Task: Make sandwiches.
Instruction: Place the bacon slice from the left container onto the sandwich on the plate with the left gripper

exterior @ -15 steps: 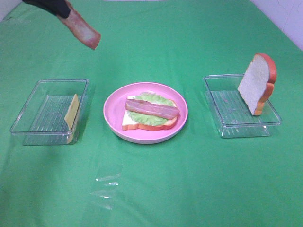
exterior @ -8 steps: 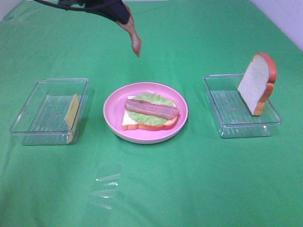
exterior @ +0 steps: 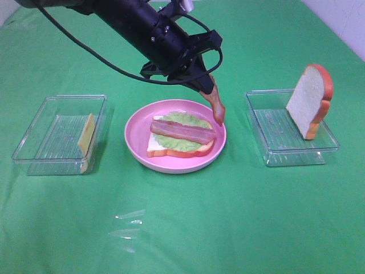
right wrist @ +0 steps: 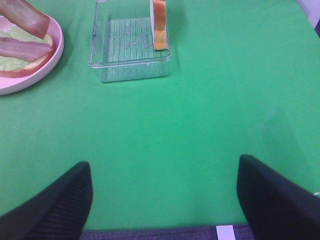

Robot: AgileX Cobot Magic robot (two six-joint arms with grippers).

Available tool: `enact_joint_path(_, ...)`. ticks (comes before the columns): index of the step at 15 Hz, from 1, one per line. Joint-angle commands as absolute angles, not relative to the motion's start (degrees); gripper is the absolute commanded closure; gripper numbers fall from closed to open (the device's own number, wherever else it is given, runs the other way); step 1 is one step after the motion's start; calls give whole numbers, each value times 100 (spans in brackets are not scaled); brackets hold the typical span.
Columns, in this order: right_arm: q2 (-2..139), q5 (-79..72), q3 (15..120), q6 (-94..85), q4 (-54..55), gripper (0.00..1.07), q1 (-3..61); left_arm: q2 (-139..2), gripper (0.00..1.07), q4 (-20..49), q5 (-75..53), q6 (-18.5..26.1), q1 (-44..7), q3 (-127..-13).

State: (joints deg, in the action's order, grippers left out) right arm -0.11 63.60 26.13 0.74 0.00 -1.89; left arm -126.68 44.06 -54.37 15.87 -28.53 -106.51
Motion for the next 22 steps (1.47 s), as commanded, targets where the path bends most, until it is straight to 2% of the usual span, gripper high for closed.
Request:
enact_joint_path(1,-160,6343,2595,0,0,30,-212,-12811,107,4377,-5426,1604,-2888,-10657)
enact_joint_path(3,-160,6343,2595,0,0,30,-212,-12903,107,4165,-5449,1564,-2888,-10657)
enact_joint_path(6,-160,6343,2595,0,0,30,-212,-12983,107,3472,-5489,1209,-2859,-10657)
enact_joint_path(7,-160,6343,2595,0,0,30,-212,-12983,107,2974,-5489,825,-2859,-10657)
enact_joint_path(9,-160,6343,2595,0,0,30,-212,-12983,107,2595,-5489,447,-2859,-10657)
enact_joint_path(18,-160,6343,2595,0,0,30,-212,-12983,107,2017,-5638,-269,-2859,-10657)
enact_joint_path(19,-160,6343,2595,0,0,30,-212,-12983,103,1982,-5615,-355,-2859,-10657)
enact_joint_path(22,-160,6343,2595,0,0,30,-212,-12960,37,1919,-5649,-424,-2859,-10657)
